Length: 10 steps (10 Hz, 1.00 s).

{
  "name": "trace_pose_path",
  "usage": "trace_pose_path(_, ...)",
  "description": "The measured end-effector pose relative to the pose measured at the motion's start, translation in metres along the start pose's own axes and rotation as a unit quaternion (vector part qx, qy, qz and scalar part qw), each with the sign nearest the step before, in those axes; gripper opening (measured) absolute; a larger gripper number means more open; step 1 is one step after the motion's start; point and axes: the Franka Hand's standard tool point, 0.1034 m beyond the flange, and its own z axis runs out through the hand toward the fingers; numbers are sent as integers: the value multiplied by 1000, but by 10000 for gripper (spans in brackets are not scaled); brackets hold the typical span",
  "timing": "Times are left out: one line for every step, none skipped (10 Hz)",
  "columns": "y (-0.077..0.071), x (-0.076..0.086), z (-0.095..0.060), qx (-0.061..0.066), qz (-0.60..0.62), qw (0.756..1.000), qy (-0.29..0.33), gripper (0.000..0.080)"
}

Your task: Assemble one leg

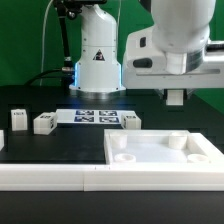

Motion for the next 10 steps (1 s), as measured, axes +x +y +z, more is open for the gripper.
trace_pose_path(3,9,1,2,-6,999,48,294)
trace_pose_path(6,11,-7,4,-19,996,87,294)
trace_pose_path(7,14,-16,6,-29,994,110,294)
trace_pose_path(7,19,-30,10,-33,989,146,294)
trace_pose_path(6,19,-42,12,-38,985,169,294)
trace_pose_path(3,20,-53,15,-40,980,196,294)
trace_pose_path(0,23,-56,16,-43,975,217,294)
trace_pose_path(-2,28,-57,18,-45,963,264,294)
trace_pose_path(-1,29,-57,18,-47,954,297,294)
trace_pose_path(-2,31,-58,19,-50,941,336,294)
